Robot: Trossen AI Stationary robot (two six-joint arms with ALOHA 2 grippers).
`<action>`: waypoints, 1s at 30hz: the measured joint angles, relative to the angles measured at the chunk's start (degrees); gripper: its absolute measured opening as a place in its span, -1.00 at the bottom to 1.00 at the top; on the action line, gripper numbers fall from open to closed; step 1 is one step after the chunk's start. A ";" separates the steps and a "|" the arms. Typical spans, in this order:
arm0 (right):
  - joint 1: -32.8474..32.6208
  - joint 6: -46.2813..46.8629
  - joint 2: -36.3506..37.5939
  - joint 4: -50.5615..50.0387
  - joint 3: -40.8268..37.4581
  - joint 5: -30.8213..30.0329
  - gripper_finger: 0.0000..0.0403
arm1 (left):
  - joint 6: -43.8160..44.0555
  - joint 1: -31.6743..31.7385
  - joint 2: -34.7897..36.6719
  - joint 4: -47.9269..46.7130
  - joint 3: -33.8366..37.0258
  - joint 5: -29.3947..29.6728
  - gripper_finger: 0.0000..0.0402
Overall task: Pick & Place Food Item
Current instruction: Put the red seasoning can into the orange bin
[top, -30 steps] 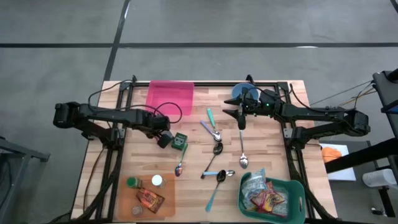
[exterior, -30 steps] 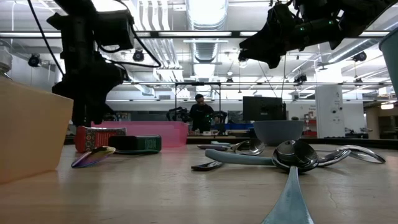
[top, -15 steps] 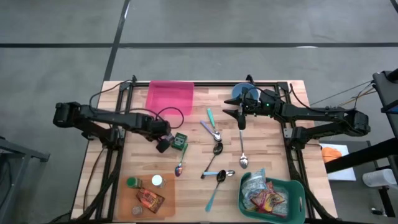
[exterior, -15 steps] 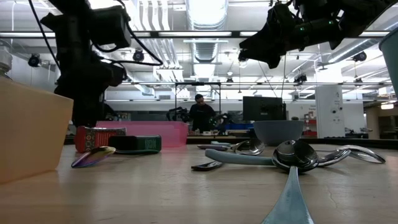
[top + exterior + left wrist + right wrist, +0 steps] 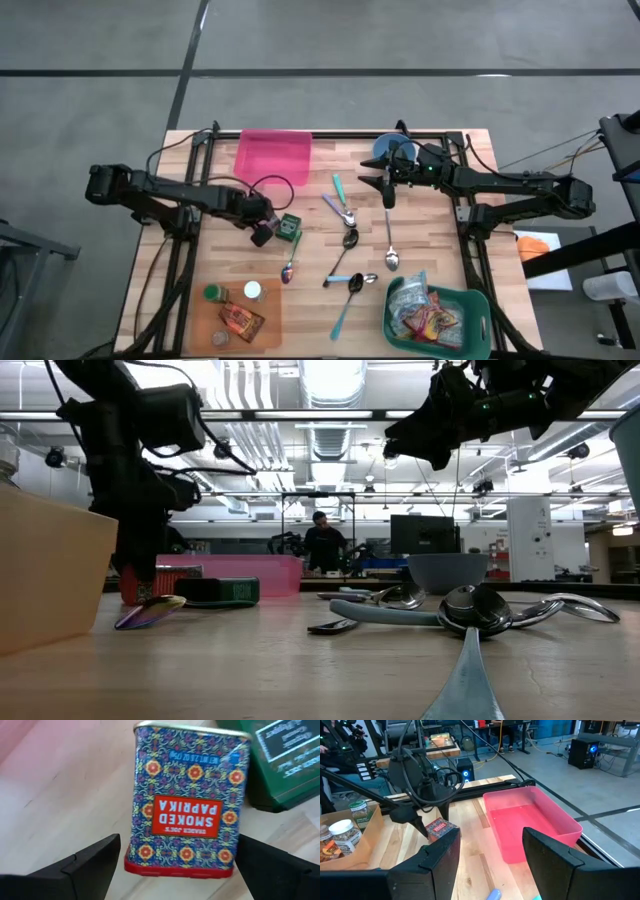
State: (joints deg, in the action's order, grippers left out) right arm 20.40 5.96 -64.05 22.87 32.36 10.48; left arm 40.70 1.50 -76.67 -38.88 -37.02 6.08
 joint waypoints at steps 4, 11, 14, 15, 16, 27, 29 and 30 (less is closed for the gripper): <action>-0.02 0.00 0.00 0.01 0.00 0.00 0.05 | 2.51 -0.82 -0.02 2.44 2.39 1.03 0.88; 0.00 0.00 0.04 0.01 0.00 0.02 0.05 | 8.29 -5.13 -0.04 6.19 4.85 7.05 0.88; -0.02 0.00 0.04 -0.02 0.00 0.00 0.05 | 9.15 -7.84 -0.04 6.64 4.44 12.15 0.88; -0.01 0.00 0.04 0.00 0.00 0.00 0.05 | 9.76 -8.74 -0.04 7.03 4.38 13.80 0.88; -0.01 0.00 0.04 0.01 0.00 0.02 0.05 | 10.85 -9.60 -0.04 7.16 4.39 15.40 0.88; 0.00 0.00 0.04 -0.01 0.00 0.00 0.05 | 28.21 -21.45 -0.04 12.01 10.48 28.35 0.88; -0.02 0.00 0.04 -0.01 0.00 0.00 0.05 | 27.29 -22.54 -0.04 13.58 11.28 30.20 0.88; -0.02 0.00 0.04 -0.02 0.00 0.00 0.05 | 26.12 -22.85 -0.04 14.25 11.60 30.61 0.88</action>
State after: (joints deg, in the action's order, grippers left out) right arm 20.38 5.96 -64.01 22.85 32.36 10.48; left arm 66.83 -21.36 -76.71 -24.63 -25.42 36.69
